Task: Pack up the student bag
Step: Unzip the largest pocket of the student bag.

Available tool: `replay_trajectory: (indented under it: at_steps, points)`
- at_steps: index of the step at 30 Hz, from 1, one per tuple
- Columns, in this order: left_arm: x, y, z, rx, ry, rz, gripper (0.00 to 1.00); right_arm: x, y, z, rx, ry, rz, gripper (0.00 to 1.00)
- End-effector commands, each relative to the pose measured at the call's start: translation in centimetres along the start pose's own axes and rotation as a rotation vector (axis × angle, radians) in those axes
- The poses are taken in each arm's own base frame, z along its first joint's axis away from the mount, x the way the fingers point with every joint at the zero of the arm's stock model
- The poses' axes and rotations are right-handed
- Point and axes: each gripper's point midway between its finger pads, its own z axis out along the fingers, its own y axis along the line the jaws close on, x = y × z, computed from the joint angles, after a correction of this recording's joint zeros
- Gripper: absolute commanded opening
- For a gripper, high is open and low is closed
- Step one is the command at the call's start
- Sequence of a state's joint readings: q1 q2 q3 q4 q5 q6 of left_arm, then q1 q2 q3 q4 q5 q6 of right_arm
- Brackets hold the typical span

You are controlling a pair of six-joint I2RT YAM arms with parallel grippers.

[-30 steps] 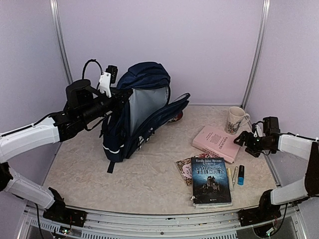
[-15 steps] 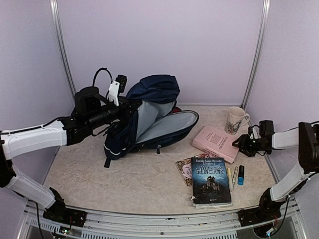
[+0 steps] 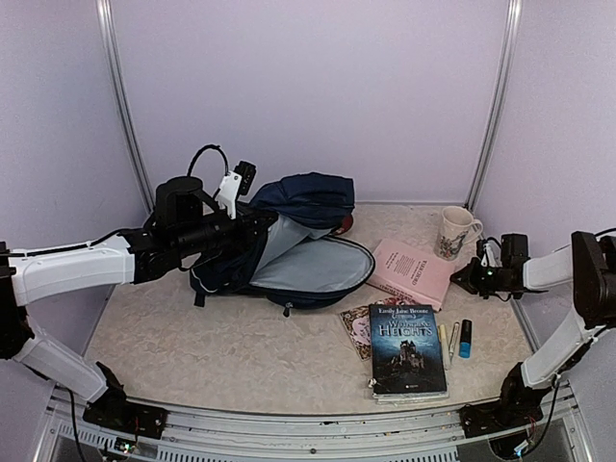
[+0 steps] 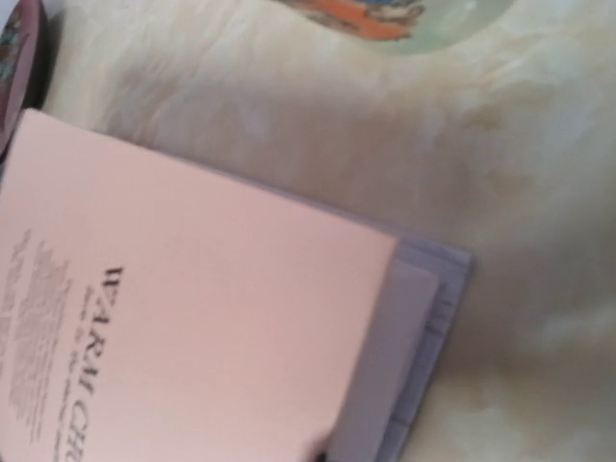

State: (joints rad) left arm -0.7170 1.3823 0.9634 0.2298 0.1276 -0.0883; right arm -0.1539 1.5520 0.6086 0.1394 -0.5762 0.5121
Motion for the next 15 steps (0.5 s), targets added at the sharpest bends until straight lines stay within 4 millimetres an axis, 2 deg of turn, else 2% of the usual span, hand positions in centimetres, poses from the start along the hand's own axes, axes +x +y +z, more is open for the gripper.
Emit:
replay_trajectory:
  at_steps: [1,5,9,12,15]
  points:
    - [-0.2,1.2,-0.5,-0.057,-0.006,-0.001,0.0,0.4,1.3,-0.8,-0.068,0.009,-0.044,0.0]
    - [-0.7,1.3,-0.9,-0.066,-0.02,0.007,0.0,-1.1,5.0,-3.5,-0.143,-0.059,-0.199,0.0]
    - [-1.2,1.8,-1.2,-0.077,-0.033,0.01,0.0,-1.3,8.4,-5.9,-0.134,-0.093,-0.375,0.0]
    - [-1.3,2.4,-1.3,-0.093,-0.036,0.004,0.0,-1.3,9.8,-7.6,-0.122,-0.125,-0.425,0.0]
    - [-1.0,2.8,-1.2,-0.104,-0.028,-0.019,0.0,-2.5,9.6,-9.0,-0.036,-0.185,-0.439,0.0]
